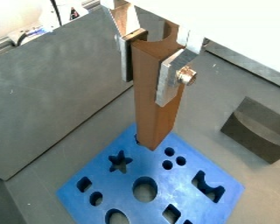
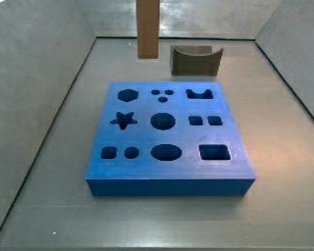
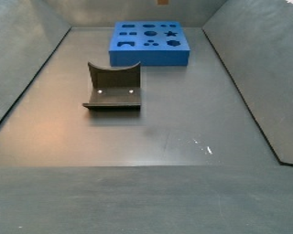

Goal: Insert the arch object.

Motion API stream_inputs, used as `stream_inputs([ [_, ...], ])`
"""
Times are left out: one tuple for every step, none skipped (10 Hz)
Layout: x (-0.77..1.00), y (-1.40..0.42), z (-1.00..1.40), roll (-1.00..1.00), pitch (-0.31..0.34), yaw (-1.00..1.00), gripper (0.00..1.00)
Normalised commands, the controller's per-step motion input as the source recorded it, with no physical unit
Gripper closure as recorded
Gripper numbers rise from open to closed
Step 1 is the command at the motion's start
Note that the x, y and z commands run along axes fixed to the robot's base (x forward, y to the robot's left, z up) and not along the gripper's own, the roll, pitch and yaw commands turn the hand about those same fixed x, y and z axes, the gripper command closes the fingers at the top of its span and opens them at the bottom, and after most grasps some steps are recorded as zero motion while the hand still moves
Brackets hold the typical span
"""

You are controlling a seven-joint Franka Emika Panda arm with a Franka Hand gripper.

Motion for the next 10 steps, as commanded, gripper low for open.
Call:
stream_inputs([
  [0.32,0.04,-0.02,0.0,0.0,-0.82,1.0],
  [0.32,0.04,0.0,0.0,0.0,-0.82,1.0],
  [0.31,0.04,0.0,0.0,0.0,-0.83,1.0],
  [0.37,0.05,0.0,0.0,0.0,-0.78,1.0],
  [0.33,0.07,-0.09,0.02,0.0,-0.81,1.0],
  [0.21,0.11,-0.13,0.03,-0.006,-0.92,1.0],
  [0.2,0.1,-0.13,0.03,-0.004,-0.93,1.0],
  [0.2,0.1,-0.12,0.02,-0.007,-0.93,1.0],
  [0.21,0.1,-0.11,0.02,-0.011,-0.93,1.0],
  [0.21,0.1,-0.12,0.02,-0.009,-0.93,1.0],
])
